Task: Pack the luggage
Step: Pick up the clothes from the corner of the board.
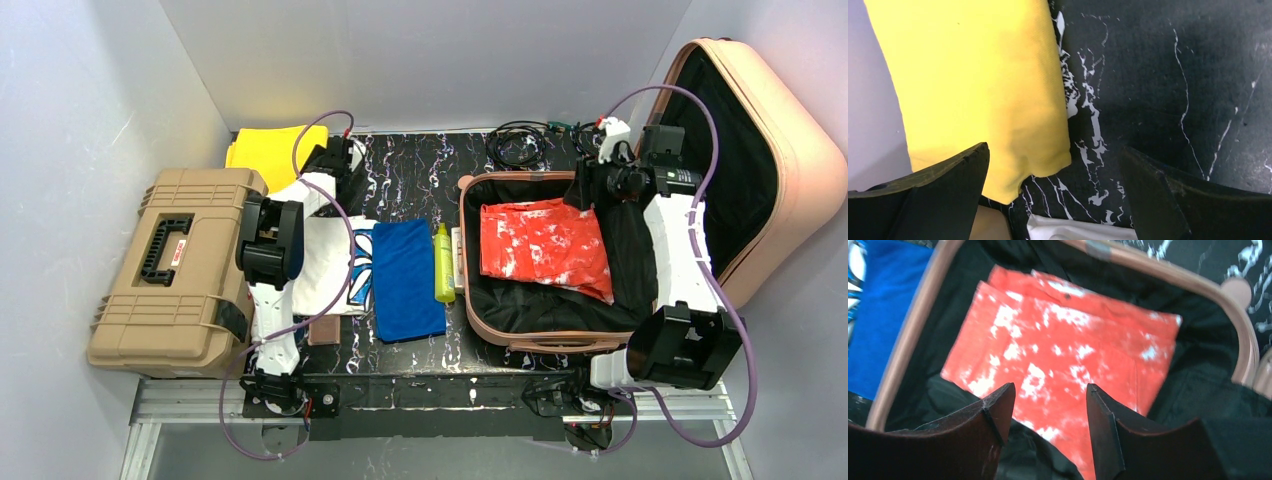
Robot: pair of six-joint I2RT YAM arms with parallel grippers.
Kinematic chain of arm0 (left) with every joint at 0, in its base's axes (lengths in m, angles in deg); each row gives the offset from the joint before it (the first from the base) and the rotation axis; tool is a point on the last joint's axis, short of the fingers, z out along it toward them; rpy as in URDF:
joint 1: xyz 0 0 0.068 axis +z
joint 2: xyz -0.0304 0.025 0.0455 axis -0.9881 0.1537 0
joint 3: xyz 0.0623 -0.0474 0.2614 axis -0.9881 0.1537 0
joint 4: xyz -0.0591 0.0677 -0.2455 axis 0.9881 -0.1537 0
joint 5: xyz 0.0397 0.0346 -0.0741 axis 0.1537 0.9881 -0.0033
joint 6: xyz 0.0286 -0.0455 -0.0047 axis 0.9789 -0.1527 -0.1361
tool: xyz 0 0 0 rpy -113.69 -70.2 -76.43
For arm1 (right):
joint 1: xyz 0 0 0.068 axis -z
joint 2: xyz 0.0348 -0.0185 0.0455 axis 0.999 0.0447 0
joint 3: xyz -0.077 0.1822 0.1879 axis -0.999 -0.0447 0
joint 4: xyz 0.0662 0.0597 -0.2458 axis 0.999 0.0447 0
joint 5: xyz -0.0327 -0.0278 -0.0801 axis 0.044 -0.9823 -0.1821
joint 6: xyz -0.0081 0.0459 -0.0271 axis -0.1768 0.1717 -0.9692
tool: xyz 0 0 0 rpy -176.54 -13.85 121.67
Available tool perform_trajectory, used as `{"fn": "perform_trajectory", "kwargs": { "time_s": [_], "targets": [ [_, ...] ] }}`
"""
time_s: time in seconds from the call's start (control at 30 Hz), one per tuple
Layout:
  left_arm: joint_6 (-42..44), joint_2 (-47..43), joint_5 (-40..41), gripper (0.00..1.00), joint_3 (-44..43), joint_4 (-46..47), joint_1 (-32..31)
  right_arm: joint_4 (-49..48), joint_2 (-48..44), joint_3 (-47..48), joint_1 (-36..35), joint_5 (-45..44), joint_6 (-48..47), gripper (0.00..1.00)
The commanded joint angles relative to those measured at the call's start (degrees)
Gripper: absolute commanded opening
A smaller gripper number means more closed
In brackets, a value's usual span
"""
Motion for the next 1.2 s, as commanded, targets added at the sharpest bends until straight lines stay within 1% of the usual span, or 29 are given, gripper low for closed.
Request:
{"fn": "perform_trajectory", "kwargs": {
  "time_s": [0.0, 0.07, 0.13, 0.27, 0.4, 0.47, 0.57, 0.67, 0.83, 1.0, 1.17],
  "targets": [
    [-0.7, 0.5, 2.4, 0.98, -3.3, -0.5, 0.6, -6.2, -0.1, 5.3, -5.3, 3.6, 6.4, 0.63],
    [-1.1, 1.5, 2.3, 0.97, -4.1, -1.5, 0.7, -8.9, 0.9, 6.9, -10.3, 1.8, 8.1, 0.64],
    [-1.2, 2.6, 2.1, 0.94, -5.0, -2.2, 0.7, -11.6, 2.5, 8.5, -13.5, 1.0, 11.1, 0.64],
    [-2.1, 5.2, 1.8, 0.88, -7.1, -4.8, 1.3, -16.7, 6.8, 12.2, -18.0, 0.8, 17.2, 0.64],
    [-3.8, 7.3, 0.9, 0.81, -9.5, -7.2, 2.5, -19.8, 11.2, 15.8, -22.8, -0.2, 20.3, 0.64],
    [-4.1, 8.4, 0.8, 0.76, -10.4, -7.8, 3.2, -21.2, 13.0, 16.8, -25.1, -1.1, 20.9, 0.64],
    [-4.2, 9.6, 0.4, 0.65, -11.3, -8.5, 3.7, -23.9, 15.4, 17.4, -27.6, -1.7, 22.2, 0.64],
    [-3.8, 10.4, -0.6, 0.51, -11.8, -9.1, 3.8, -25.6, 18.6, 19.2, -29.3, -2.2, 23.3, 0.65],
    [-3.9, 10.9, -2.7, 0.00, -13.3, -10.6, 3.7, -27.3, 25.7, 24.4, -30.7, -1.3, 28.4, 0.65],
    [-5.0, 10.4, -6.1, 0.00, -13.8, -12.3, 3.7, -29.6, 31.1, 28.0, -31.3, 0.2, 34.5, 0.68],
    [-8.5, 6.6, -13.5, 0.00, -12.5, -13.7, 3.6, -32.3, 37.2, 31.0, -31.5, 2.4, 43.7, 0.73]
  ]
}}
